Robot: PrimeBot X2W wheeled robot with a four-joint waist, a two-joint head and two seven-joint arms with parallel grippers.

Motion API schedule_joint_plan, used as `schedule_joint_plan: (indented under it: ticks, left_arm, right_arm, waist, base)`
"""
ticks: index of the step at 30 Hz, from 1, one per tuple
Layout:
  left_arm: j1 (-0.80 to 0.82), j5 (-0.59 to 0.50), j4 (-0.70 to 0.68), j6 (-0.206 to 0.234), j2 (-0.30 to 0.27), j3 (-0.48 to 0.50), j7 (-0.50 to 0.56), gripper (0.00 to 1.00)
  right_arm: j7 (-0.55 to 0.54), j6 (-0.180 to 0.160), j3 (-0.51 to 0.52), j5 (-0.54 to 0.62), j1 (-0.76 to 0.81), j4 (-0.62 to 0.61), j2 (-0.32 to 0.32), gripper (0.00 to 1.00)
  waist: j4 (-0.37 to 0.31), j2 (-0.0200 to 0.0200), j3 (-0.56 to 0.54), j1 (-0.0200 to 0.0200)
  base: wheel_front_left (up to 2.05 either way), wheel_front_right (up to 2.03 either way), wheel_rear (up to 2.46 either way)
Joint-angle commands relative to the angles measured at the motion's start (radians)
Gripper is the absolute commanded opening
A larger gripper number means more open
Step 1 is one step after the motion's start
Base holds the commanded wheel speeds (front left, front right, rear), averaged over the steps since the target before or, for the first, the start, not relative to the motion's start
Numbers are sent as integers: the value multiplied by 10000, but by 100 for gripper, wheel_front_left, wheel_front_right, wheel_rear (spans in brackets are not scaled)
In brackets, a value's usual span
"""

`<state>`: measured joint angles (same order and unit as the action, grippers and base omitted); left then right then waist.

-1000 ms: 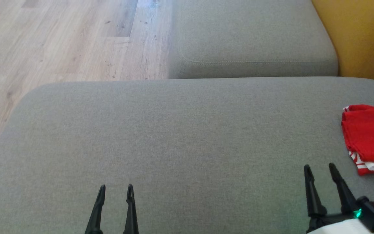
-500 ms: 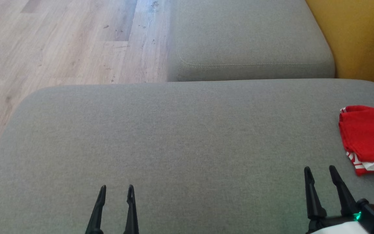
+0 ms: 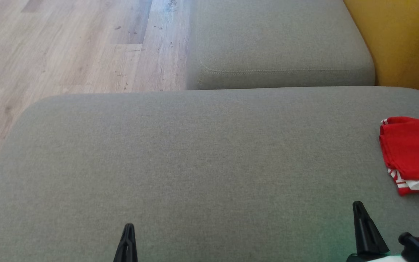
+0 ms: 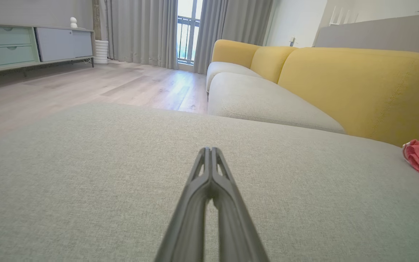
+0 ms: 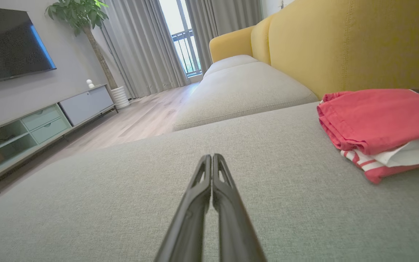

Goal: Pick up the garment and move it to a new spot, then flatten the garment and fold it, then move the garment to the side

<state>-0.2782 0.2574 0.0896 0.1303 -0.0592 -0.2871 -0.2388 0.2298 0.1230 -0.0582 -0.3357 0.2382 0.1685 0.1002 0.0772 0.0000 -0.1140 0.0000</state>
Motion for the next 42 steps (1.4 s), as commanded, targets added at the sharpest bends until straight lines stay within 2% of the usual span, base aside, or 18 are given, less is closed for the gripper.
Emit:
schedule_joint_plan:
  ticks: [1, 42]
  left_arm:
    - [444, 311, -272, -87, -61, 190, 38, 0]
    - [1652, 5183, 415, -991, -235, 1208, 1007, 0]
  right_arm:
    - [-60, 6, 73, -303, -404, -282, 2, 0]
    - [-1113, 31, 494, -4770, -1464, 82, -61, 0]
  waist:
    - [-11, 0, 16, 0]
    - [-276, 0, 419, 0]
  base:
    - [0, 0, 0]
    - [0, 0, 0]
